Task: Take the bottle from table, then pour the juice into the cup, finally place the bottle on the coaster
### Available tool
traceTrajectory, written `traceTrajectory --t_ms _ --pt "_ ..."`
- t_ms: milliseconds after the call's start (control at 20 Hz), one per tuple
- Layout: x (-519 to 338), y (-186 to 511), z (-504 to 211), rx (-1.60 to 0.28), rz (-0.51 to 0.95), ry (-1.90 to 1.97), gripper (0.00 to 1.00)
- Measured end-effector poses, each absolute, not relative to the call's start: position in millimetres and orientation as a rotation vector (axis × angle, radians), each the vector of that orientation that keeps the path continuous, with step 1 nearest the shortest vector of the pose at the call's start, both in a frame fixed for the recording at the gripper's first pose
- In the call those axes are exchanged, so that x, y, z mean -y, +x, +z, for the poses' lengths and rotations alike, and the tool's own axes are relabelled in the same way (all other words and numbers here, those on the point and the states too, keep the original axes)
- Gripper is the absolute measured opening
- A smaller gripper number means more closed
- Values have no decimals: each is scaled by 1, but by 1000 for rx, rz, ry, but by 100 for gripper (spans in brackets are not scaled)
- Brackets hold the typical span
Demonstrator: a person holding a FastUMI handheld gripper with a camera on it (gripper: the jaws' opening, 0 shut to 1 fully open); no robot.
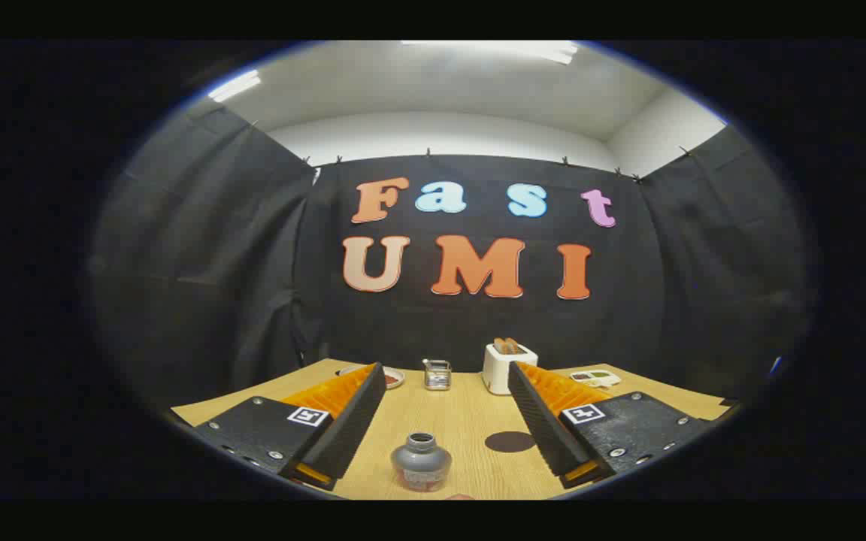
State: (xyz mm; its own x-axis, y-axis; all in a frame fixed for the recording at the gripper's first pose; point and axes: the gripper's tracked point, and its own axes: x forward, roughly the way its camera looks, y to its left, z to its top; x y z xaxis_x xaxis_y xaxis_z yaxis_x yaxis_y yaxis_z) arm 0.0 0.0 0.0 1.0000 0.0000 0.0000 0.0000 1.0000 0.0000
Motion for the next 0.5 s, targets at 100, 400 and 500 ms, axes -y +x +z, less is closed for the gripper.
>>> traceTrajectory --t_ms 100,400,500 --pt "-9 3 -1 2 11 16 97" --pt "-13 13 -17 -41 37 20 97" --pt "-12 14 -16 -42 40 34 97"
